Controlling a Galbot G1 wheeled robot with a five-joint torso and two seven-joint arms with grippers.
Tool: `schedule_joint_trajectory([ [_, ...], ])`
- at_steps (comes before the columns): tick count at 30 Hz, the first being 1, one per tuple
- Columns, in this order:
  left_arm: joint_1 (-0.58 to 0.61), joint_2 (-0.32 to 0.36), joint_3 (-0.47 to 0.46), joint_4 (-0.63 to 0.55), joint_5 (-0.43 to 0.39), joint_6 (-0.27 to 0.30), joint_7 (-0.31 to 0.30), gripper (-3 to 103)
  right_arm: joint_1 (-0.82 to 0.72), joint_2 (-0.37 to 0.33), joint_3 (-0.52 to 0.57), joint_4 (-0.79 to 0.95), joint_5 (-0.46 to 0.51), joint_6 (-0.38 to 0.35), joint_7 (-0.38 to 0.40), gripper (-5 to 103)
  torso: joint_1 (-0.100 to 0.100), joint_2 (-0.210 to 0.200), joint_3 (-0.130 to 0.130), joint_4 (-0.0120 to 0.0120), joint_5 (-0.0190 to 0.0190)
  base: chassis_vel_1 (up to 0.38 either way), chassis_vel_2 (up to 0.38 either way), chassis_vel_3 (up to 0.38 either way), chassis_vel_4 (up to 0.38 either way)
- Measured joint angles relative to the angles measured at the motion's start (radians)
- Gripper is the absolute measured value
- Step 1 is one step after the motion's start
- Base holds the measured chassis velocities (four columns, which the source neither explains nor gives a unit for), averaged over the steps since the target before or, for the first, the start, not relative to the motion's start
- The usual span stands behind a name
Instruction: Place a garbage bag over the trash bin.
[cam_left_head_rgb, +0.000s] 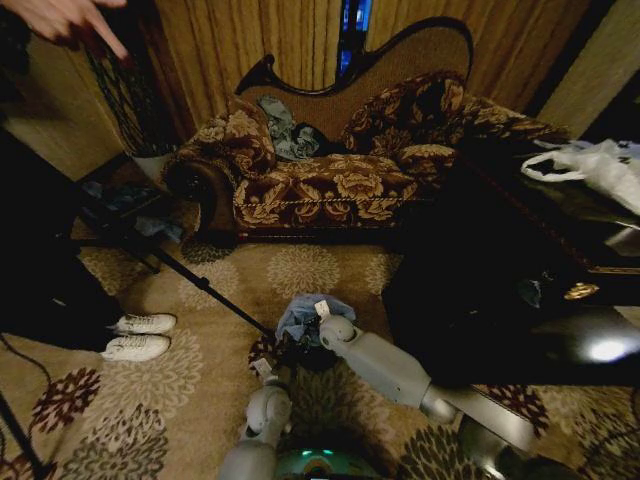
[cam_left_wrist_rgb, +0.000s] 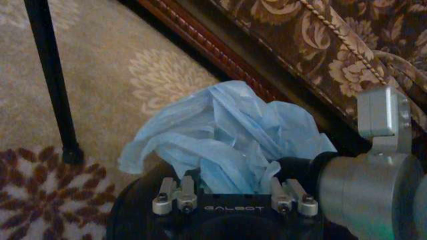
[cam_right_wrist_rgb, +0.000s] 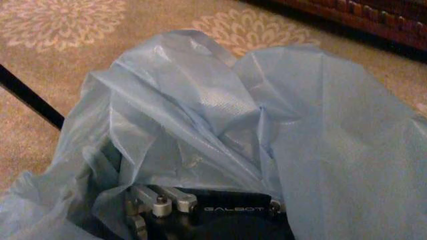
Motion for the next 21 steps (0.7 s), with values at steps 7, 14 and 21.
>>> schedule_joint_trajectory([
  [7, 0.006, 0.013, 0.016, 0.001, 0.004, -0.016, 0.000, 32, -0.002, -0.003, 0.000, 0.003, -0.006, 0.006, 0.001, 100, 0.000, 0.000, 0.000, -0.0002, 0.0004, 0.000, 0.000, 0.000, 0.000],
  [14, 0.014, 0.026, 0.029, 0.000, 0.021, -0.037, -0.005, 11, -0.013, -0.013, -0.001, 0.025, -0.011, 0.008, 0.003, 100, 0.000, 0.000, 0.000, -0.0002, 0.0006, 0.000, 0.000, 0.000, 0.000],
  [21, 0.026, 0.034, 0.038, -0.017, 0.038, -0.041, -0.008, 0, -0.029, -0.020, -0.003, 0.052, -0.014, 0.011, 0.011, 100, 0.000, 0.000, 0.000, -0.0003, 0.0002, 0.000, 0.000, 0.000, 0.000],
])
